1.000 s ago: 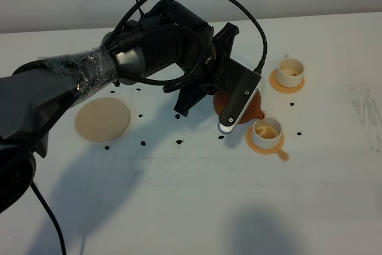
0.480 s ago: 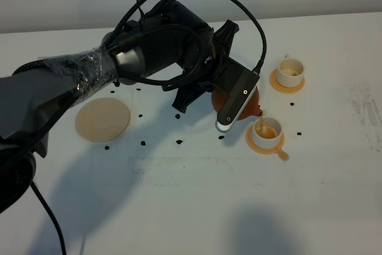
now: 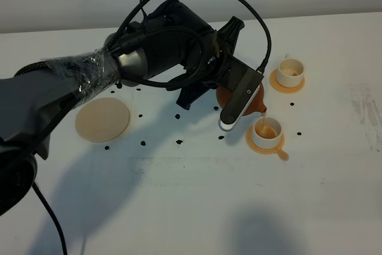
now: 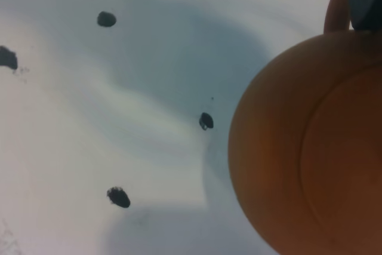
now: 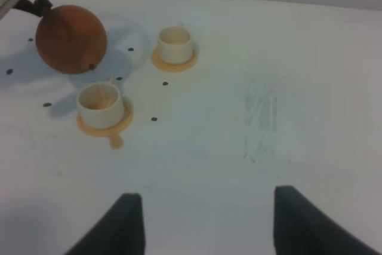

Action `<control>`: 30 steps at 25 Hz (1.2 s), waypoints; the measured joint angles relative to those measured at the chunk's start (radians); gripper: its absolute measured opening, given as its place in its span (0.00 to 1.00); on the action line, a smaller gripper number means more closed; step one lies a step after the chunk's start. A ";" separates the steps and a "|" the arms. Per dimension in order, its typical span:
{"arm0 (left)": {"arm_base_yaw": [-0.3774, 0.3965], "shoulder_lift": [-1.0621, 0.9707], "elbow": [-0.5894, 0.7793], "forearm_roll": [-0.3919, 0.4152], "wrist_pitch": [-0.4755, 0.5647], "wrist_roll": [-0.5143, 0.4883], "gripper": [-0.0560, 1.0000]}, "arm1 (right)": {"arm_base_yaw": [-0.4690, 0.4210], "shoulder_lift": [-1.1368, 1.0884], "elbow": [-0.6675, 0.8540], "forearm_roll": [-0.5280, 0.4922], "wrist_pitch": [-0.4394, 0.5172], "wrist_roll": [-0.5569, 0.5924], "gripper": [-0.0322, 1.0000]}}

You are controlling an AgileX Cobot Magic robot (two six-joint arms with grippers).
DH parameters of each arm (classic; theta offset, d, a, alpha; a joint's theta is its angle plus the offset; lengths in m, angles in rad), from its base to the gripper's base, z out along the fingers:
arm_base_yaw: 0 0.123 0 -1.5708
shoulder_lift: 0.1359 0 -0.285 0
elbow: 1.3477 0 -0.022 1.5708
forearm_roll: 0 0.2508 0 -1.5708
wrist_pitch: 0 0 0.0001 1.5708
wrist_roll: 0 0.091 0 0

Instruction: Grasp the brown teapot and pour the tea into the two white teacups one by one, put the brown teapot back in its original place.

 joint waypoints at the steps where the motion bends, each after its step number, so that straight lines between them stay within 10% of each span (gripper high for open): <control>1: -0.001 0.000 0.000 0.000 0.000 0.000 0.17 | 0.000 0.000 0.000 0.000 0.000 0.000 0.48; 30: -0.009 0.004 0.000 0.004 -0.025 0.072 0.17 | 0.000 0.000 0.000 0.000 0.000 0.000 0.48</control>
